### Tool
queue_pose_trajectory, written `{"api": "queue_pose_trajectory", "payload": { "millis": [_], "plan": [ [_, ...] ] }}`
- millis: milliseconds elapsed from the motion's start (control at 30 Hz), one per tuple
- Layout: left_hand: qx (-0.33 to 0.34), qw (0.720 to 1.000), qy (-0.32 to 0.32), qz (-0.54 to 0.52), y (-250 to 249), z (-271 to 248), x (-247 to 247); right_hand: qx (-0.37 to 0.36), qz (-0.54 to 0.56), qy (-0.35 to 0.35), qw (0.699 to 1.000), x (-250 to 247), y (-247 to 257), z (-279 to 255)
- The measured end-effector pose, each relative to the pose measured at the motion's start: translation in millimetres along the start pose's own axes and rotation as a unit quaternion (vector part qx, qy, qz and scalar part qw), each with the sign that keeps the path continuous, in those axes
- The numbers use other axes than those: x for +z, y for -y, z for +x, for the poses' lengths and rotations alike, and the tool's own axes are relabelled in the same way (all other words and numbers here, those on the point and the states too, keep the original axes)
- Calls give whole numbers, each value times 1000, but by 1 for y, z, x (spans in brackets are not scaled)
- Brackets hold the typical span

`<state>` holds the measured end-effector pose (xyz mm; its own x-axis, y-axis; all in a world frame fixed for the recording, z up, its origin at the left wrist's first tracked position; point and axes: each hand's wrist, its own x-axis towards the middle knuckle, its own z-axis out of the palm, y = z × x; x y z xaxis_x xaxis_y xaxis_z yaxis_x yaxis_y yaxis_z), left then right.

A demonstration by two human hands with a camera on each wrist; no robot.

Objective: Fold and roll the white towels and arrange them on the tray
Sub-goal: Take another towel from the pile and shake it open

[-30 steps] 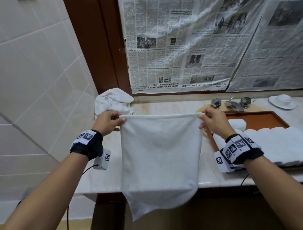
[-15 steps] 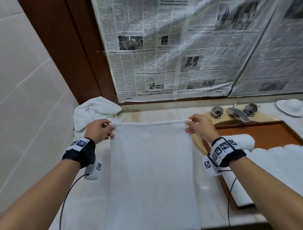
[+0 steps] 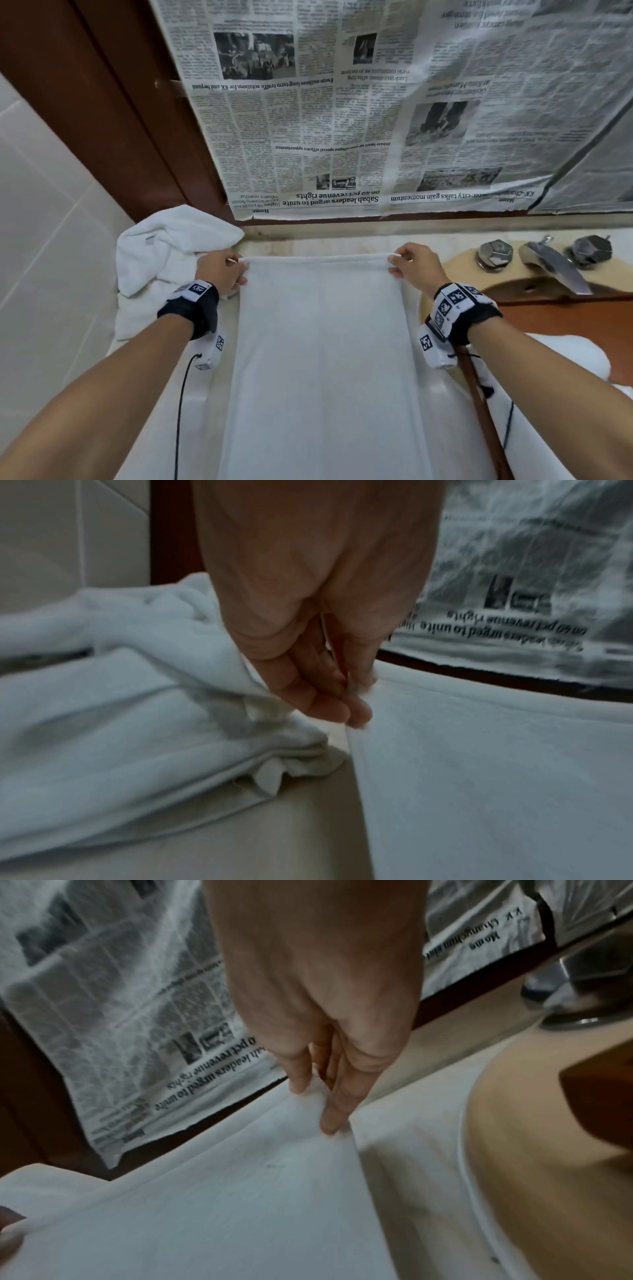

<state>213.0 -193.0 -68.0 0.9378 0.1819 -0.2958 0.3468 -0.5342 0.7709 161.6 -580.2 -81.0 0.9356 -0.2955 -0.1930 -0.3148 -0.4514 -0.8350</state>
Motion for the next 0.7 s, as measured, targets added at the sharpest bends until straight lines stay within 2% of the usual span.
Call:
{"api": "queue_pose_trajectory", "payload": {
  "millis": [167,233,267,333,400,467,533,600,700],
  "plan": [
    [-8,1000,-15,23,7,33,26,19,-59,-6,998,19,-16,27],
    [-9,999,-5,48,14,47,33,39,-58,13,997,24,-12,29],
    [3,996,-4,86,17,51,36,37,-70,29,996,26,-11,26],
    [73,982,-41,168,19,39,40,-17,-117,19,993,29,-7,13],
    [141,973,-70,172,25,12,42,-88,-156,24,984,37,-11,-9],
    [162,968,-16,190,40,-13,49,-105,-234,105,961,50,-19,-33],
    [142,954,49,261,57,-29,60,-90,-321,169,927,64,-26,-48],
    [157,930,49,328,65,-32,67,-80,-379,174,906,74,-27,-51],
    [154,921,36,356,58,-27,68,-58,-387,159,907,80,-22,-46]
  ]
}}
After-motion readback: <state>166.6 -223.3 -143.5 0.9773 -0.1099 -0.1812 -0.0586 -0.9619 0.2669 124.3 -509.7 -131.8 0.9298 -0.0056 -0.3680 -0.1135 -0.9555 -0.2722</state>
